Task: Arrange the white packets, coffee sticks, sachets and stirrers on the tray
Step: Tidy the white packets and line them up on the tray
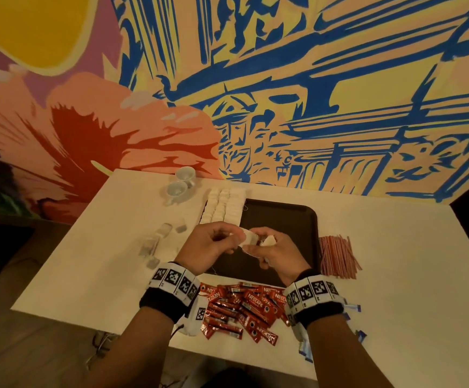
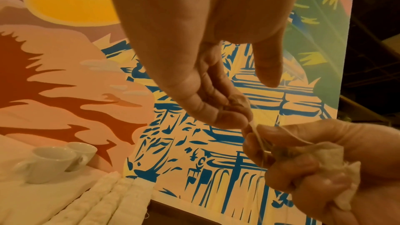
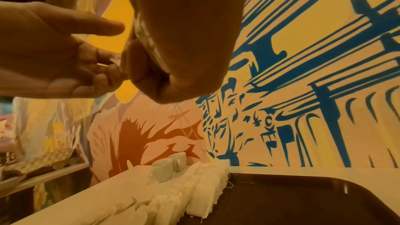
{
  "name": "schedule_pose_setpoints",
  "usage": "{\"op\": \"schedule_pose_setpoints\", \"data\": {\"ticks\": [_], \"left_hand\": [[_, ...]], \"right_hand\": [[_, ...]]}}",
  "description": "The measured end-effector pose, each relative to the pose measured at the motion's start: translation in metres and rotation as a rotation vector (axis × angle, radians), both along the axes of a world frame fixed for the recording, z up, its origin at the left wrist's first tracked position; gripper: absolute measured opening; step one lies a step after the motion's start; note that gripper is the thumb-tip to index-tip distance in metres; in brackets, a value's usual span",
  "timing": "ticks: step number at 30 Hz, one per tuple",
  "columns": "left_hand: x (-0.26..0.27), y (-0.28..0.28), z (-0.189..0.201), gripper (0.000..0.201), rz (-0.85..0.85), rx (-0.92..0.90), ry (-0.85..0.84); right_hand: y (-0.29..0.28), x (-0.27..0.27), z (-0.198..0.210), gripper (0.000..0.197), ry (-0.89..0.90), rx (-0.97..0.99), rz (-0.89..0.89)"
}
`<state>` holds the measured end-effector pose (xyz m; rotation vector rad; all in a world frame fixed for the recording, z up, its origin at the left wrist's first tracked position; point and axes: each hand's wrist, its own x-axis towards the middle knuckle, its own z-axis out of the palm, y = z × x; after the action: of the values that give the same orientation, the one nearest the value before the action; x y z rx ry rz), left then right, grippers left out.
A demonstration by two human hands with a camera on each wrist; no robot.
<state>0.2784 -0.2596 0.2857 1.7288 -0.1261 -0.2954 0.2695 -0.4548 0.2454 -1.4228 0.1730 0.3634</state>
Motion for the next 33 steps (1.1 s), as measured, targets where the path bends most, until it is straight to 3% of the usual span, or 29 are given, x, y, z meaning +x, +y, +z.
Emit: {"op": "schedule_pose_setpoints", "data": {"ticks": [8, 16, 18, 22, 26, 28, 33], "left_hand": [[0.023, 0.006, 0.000, 0.020, 0.120, -0.038, -0.012], [0.057, 0.031, 0.001, 0.040, 0.159, -0.324, 0.061], [0.066, 0.041, -0.001, 0.041, 0.133, -0.327, 0.065], [0.083, 0.060, -0.010, 0.022, 0.029, -0.133, -0.058], [0.092, 0.074, -0.029, 0.018, -0.120, -0.023, -0.192], [0.095, 0.082, -0.041, 0.025, -0.165, 0.045, -0.185], [0.099, 0.102, -0.065, 0.029, -0.117, 0.069, -0.078]], "right_hand": [[0.026, 0.015, -0.003, 0.033, 0.097, -0.026, 0.057], [0.038, 0.030, -0.018, 0.010, 0.238, -0.181, -0.104], [0.040, 0.035, -0.023, 0.014, 0.315, -0.213, -0.156], [0.049, 0.047, -0.017, 0.036, 0.405, -0.254, -0.222], [0.067, 0.065, -0.002, 0.074, 0.450, 0.018, -0.097], [0.077, 0.073, 0.000, 0.069, 0.438, 0.128, -0.083], [0.088, 0.081, -0.009, 0.032, 0.359, 0.091, -0.098]]}}
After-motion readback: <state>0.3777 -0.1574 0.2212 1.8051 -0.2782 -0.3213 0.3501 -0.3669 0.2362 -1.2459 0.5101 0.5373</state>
